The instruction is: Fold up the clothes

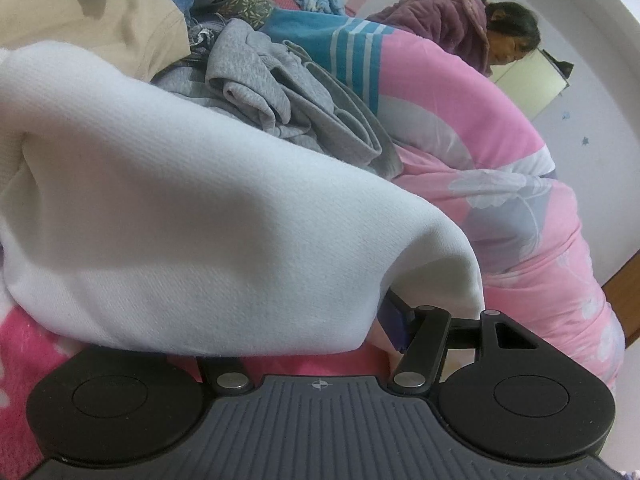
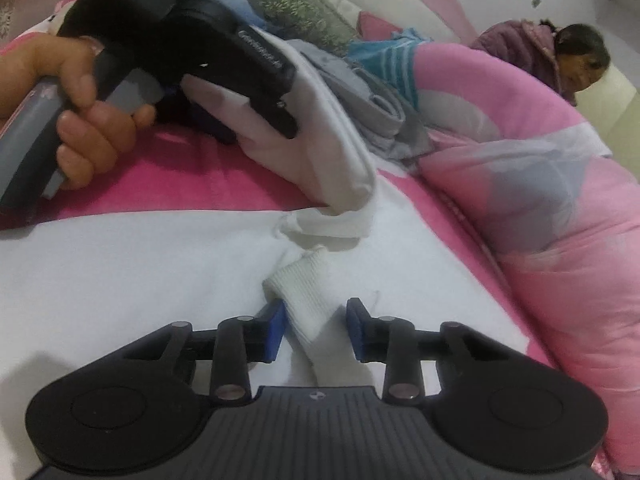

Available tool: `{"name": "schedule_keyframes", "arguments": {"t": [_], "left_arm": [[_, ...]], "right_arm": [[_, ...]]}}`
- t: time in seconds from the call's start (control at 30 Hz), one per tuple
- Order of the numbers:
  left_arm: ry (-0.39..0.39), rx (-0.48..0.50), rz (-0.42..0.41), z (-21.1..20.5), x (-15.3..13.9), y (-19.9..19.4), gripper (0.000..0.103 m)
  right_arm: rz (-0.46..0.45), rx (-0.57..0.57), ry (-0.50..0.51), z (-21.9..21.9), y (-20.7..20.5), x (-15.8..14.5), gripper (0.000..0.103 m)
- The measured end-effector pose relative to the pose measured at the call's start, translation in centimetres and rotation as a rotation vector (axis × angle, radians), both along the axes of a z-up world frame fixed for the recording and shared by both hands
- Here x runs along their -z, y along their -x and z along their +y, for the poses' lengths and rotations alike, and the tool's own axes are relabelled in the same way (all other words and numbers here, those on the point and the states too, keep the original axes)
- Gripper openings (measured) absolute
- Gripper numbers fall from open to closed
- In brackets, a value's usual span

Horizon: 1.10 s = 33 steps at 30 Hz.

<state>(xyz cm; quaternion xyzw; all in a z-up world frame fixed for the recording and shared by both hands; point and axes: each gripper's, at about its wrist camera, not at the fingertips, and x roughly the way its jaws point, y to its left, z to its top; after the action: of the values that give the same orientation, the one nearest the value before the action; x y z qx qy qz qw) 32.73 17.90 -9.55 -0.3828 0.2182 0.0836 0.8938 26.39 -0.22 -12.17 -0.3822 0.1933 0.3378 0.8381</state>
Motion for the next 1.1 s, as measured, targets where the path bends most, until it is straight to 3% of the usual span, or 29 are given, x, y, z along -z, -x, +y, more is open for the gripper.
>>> {"name": "schedule_keyframes", "arguments": {"t": [0.07, 0.13, 0.23, 0.27, 0.33, 0.37, 0.4, 0.53, 0.67, 0.77, 0.87, 1.1], "left_arm": [[0.0, -0.001, 0.0, 0.0, 0.0, 0.0, 0.062], [-0.002, -0.001, 0.001, 0.0, 0.0, 0.0, 0.062], [-0.004, -0.002, 0.003, 0.0, 0.0, 0.0, 0.062], [-0.004, -0.002, 0.003, 0.0, 0.0, 0.0, 0.062], [-0.005, -0.002, 0.003, 0.0, 0.0, 0.0, 0.062], [-0.005, -0.002, 0.003, 0.0, 0.0, 0.0, 0.062], [-0.005, -0.002, 0.003, 0.0, 0.0, 0.0, 0.062], [-0.005, -0.003, 0.002, 0.0, 0.1, 0.0, 0.062], [-0.002, -0.008, 0.002, 0.0, 0.1, 0.0, 0.062], [0.0, -0.009, 0.001, 0.1, 0.1, 0.0, 0.062], [0.004, -0.009, 0.0, 0.1, 0.2, 0.1, 0.062], [0.007, -0.007, 0.0, 0.2, 0.1, 0.0, 0.062]], "right_arm": [[-0.008, -0.028, 0.006, 0.1, 0.2, -0.2, 0.035], [-0.004, -0.055, 0.025, 0.4, 0.2, 0.0, 0.043], [0.008, -0.062, 0.043, 0.7, -0.3, 0.7, 0.043], [0.028, -0.057, 0.024, 0.5, -0.7, 0.7, 0.042], [0.12, -0.024, -0.046, 0.0, -1.8, 0.1, 0.032], [0.174, 0.0, -0.1, -0.5, -2.5, -0.2, 0.025], [0.228, 0.028, -0.161, -1.1, -3.3, -0.6, 0.011], [0.465, 0.186, -0.513, -5.9, -7.1, -2.6, 0.005], [0.482, 0.375, -0.942, -12.9, -9.4, -5.5, 0.005], [0.364, 0.459, -1.117, -15.6, -9.6, -7.4, 0.005], [0.289, 0.451, -1.102, -14.0, -9.6, -7.6, 0.006], [0.325, 0.238, -0.541, -2.7, -8.5, -1.2, 0.011]]}}
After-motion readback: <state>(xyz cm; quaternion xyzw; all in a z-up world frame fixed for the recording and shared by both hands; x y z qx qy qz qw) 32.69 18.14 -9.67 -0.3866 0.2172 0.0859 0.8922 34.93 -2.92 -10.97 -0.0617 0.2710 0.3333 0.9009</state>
